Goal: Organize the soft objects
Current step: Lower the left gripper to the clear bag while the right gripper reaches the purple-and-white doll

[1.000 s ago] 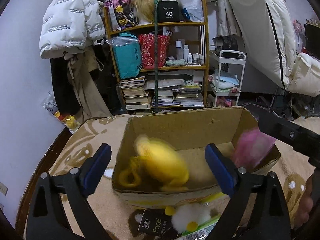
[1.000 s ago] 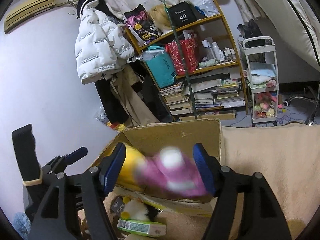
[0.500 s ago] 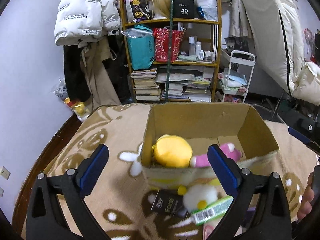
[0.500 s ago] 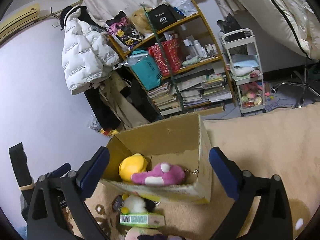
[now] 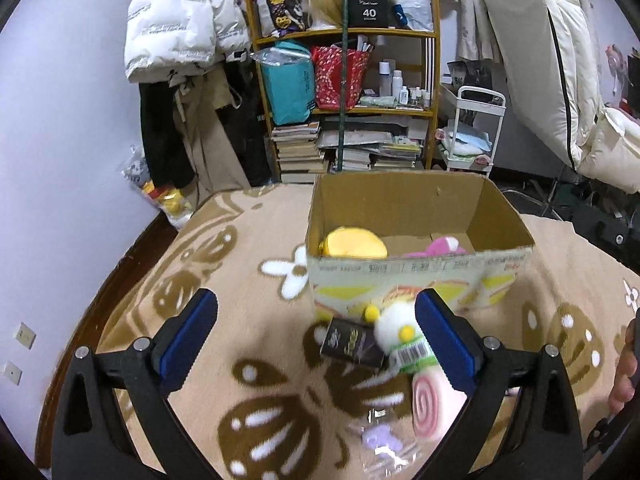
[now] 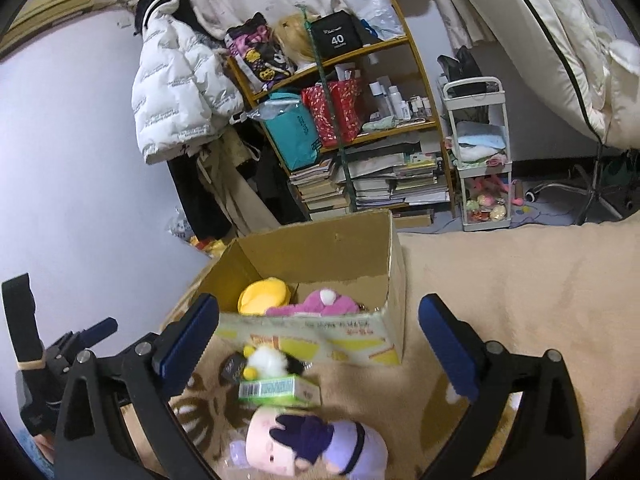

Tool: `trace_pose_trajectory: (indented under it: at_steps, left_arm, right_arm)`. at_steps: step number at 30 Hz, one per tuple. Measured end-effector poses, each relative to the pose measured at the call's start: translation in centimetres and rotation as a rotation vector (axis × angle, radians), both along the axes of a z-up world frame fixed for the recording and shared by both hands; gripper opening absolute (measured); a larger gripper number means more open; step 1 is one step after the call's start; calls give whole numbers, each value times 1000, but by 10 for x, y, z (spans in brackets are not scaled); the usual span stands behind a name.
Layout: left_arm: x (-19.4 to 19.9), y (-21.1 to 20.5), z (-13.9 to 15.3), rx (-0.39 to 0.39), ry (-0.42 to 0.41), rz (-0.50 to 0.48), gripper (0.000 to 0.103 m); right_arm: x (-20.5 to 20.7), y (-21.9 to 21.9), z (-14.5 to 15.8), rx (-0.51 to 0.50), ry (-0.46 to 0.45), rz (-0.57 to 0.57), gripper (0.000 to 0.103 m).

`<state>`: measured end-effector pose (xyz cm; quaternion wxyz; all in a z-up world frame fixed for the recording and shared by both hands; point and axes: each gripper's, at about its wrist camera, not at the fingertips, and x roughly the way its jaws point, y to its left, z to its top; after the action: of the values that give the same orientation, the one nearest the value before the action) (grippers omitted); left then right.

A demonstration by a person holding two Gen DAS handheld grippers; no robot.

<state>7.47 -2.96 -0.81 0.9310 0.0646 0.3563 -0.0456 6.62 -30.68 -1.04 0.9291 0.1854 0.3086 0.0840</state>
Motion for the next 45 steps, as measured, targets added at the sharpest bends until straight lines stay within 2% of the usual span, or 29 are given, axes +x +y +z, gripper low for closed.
trace_pose_trajectory:
  at_steps: [12,20,30,39,45]
  left_arm:
    - [-41,22,-2,-32,80,37,98]
    - [-54,25,-15,-22,155,47,98]
    - [-39,20,-37,-13,249,45,98]
    - [-16,25,-65,-100,372,54,98]
    - [-4,23,-80,-104,420,58,98]
  right_arm:
    - [-41,31,4,-112,37,57,103]
    - [-56,37,-5,-111,94,55,103]
    - [-44,42,-27,-103,175,81,103]
    - [-19,37,-51,-89,266,50,103]
    - [-7,36,-66,-65,300,42,103]
